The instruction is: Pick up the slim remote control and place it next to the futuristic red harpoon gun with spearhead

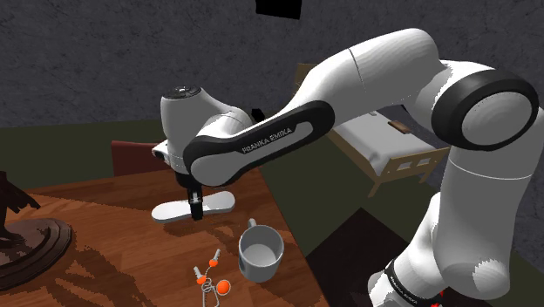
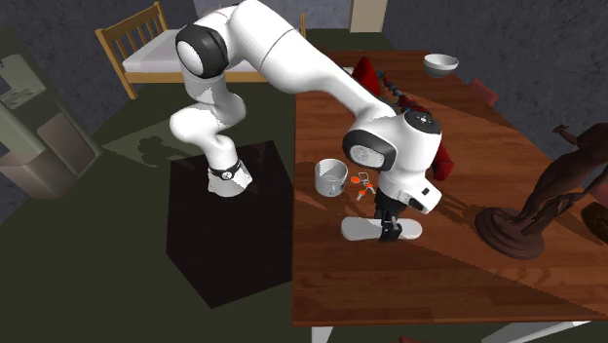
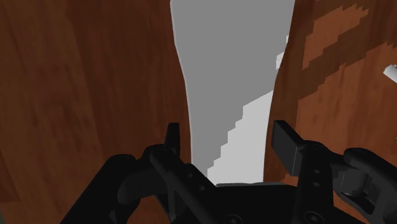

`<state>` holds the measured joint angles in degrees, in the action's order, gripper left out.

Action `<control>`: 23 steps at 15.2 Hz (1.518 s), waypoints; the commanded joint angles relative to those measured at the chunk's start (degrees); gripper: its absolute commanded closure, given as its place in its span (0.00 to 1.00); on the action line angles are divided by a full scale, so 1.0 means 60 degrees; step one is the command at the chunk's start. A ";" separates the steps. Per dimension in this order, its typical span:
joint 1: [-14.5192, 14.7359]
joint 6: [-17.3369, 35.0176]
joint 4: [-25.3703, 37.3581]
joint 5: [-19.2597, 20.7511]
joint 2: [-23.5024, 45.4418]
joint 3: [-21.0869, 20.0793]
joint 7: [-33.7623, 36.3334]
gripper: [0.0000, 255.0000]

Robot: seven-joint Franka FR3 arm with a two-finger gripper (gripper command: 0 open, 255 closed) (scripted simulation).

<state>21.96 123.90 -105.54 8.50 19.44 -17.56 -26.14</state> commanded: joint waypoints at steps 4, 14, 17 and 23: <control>-0.0025 -0.0564 0.0326 -0.0121 -0.0253 -0.0047 -0.0089 1.00; -0.0057 -0.1695 0.1047 -0.0319 -0.0689 -0.0114 -0.0237 1.00; -0.0060 -0.2046 0.1310 -0.0363 -0.0783 -0.0128 -0.0272 1.00; -0.0055 -0.2767 0.1905 -0.0429 -0.0918 -0.0151 -0.0330 1.00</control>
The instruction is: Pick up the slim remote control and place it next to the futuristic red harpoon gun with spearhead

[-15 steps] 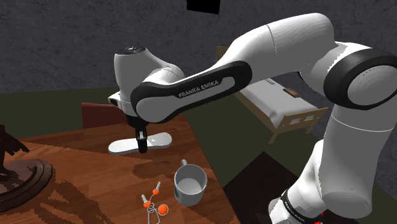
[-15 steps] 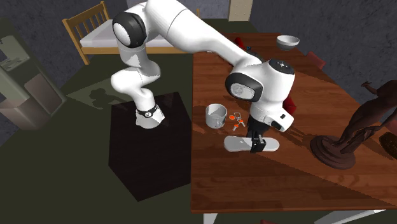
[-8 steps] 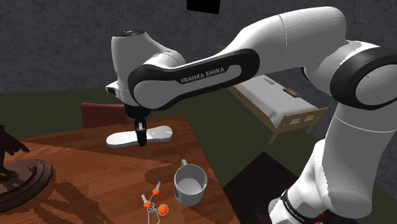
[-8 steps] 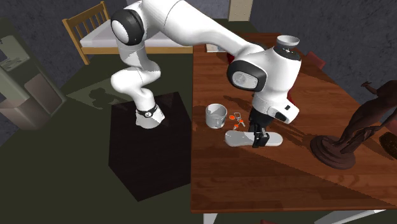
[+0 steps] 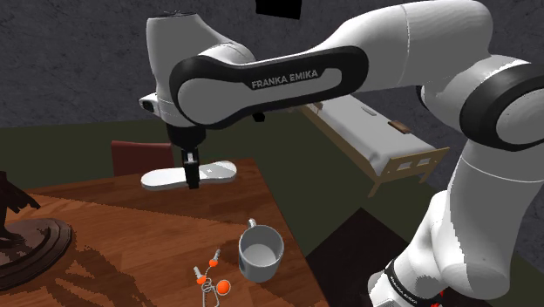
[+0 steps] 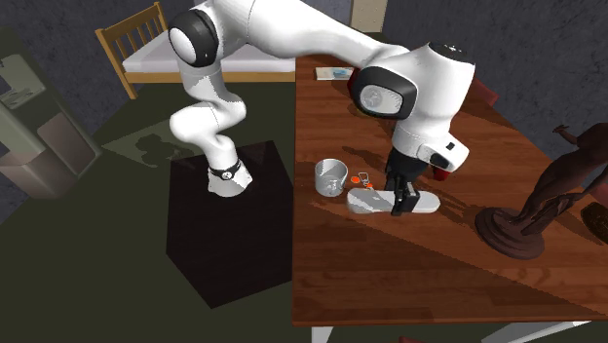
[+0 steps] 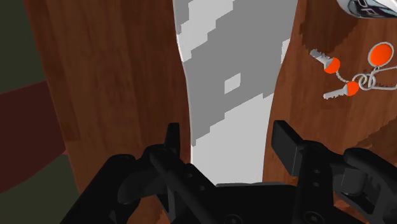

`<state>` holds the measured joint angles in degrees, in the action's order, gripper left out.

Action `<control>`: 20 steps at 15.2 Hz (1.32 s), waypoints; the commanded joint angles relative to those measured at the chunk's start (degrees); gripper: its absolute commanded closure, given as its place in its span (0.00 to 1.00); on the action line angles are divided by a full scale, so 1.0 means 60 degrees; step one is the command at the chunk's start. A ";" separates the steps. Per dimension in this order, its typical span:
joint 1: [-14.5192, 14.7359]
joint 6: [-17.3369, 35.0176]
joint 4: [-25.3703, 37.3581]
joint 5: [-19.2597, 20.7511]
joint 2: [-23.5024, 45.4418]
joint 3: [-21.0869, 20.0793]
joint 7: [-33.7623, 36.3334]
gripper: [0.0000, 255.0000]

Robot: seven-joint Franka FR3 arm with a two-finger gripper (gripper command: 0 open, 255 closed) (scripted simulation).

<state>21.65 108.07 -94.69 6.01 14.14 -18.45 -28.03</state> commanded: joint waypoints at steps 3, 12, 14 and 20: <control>0.0004 -0.0500 0.0430 -0.0036 -0.0074 -0.0013 -0.0038 1.00; 0.0150 -0.0958 0.0020 -0.0308 -0.0975 -0.0210 0.0253 1.00; 0.0252 -0.0805 -0.0656 -0.0484 -0.1522 -0.0337 0.0472 1.00; 0.0656 -0.0529 -0.2321 -0.1042 -0.2999 -0.0753 0.1167 1.00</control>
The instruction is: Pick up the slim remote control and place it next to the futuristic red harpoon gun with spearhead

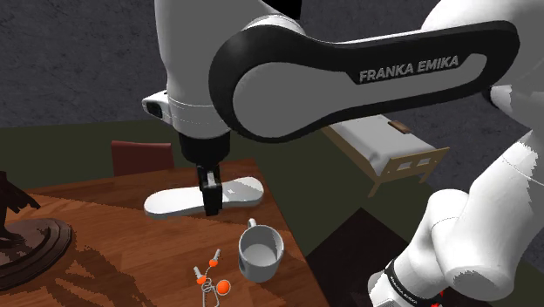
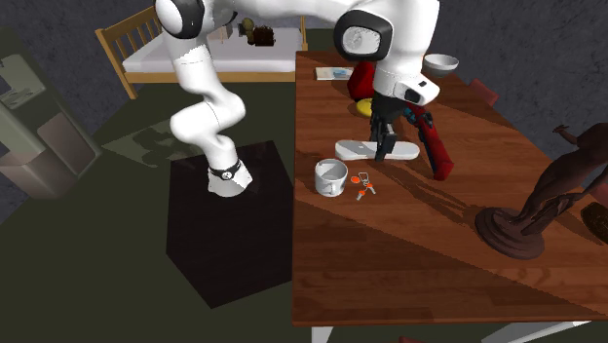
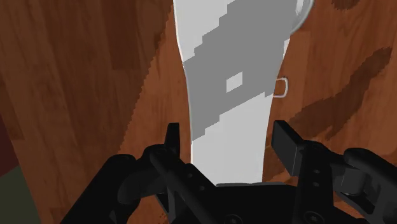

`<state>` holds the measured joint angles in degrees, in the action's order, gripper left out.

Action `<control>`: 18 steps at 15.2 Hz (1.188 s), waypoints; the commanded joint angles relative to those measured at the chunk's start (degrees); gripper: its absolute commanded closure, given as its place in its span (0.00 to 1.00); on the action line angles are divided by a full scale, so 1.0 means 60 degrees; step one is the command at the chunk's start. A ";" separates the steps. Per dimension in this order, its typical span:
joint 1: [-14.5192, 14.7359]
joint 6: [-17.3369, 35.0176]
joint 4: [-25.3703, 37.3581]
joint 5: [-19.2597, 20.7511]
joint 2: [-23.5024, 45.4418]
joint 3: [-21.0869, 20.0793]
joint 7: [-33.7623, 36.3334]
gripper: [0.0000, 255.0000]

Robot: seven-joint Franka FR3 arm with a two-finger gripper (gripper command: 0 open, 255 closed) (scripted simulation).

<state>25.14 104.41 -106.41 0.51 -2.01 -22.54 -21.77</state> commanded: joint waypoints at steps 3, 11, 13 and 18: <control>0.0325 0.0136 -0.1023 -0.0419 -0.0961 -0.0305 0.0504 1.00; 0.1095 0.0087 -0.2257 -0.1229 -0.2408 -0.1047 0.1667 1.00; 0.1301 0.0045 -0.2454 -0.1430 -0.2695 -0.1263 0.1997 1.00; 0.1816 -0.0083 -0.2756 -0.1910 -0.3260 -0.1862 0.2896 1.00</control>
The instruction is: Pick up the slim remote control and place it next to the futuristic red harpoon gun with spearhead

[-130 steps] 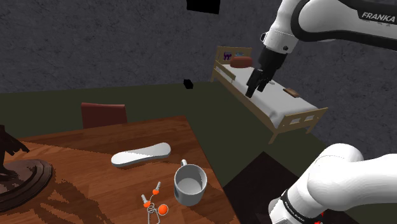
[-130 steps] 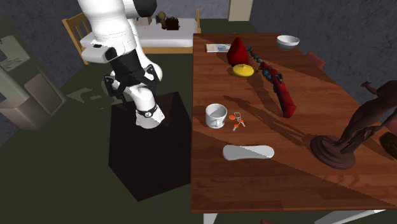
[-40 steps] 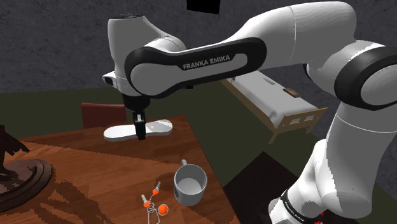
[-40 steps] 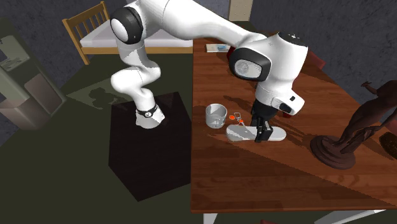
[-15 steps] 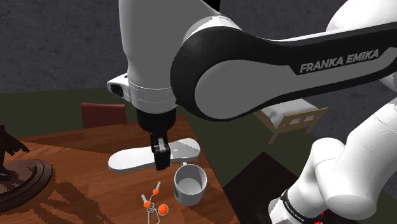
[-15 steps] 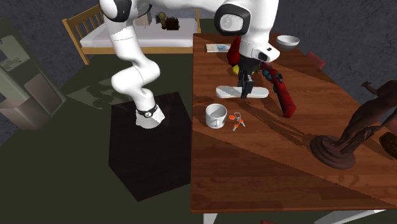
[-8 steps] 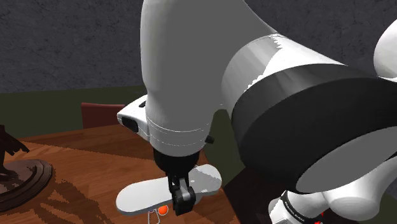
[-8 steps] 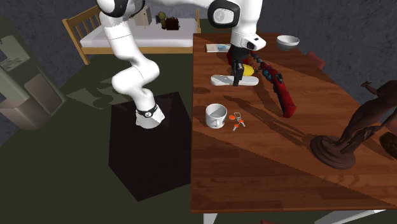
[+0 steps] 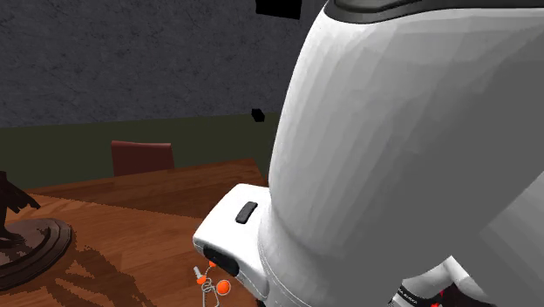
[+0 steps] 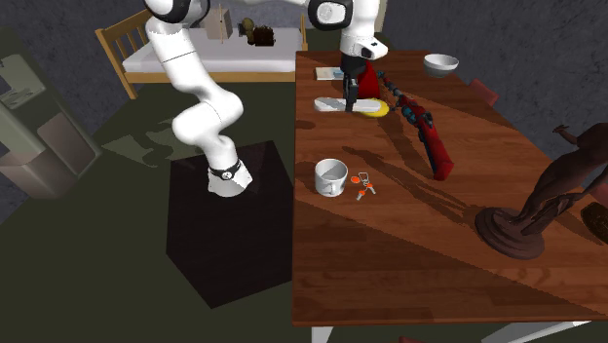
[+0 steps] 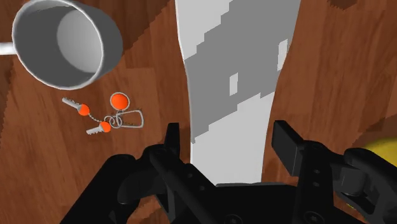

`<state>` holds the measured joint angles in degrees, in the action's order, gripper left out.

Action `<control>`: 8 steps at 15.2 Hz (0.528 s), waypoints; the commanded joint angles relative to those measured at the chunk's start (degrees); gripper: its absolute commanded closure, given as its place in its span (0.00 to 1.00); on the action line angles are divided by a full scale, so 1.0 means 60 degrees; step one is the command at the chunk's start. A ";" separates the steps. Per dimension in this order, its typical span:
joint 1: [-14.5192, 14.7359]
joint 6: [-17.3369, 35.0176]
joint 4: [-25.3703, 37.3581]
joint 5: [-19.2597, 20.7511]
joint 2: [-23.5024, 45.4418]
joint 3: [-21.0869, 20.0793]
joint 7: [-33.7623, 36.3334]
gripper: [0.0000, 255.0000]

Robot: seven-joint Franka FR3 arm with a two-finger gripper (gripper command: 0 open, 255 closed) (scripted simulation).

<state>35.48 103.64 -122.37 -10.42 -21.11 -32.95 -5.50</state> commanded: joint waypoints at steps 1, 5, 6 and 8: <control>0.0192 0.0018 -0.0124 -0.0178 -0.0161 -0.0258 0.0377 1.00; 0.0568 -0.0086 -0.0132 -0.0508 -0.0402 -0.0823 0.1191 1.00; 0.0654 -0.0110 -0.0107 -0.0582 -0.0436 -0.0977 0.1405 1.00; 0.0811 -0.0153 -0.0028 -0.0714 -0.0472 -0.1299 0.1846 1.00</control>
<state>39.81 102.41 -122.14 -14.19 -23.64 -39.84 4.28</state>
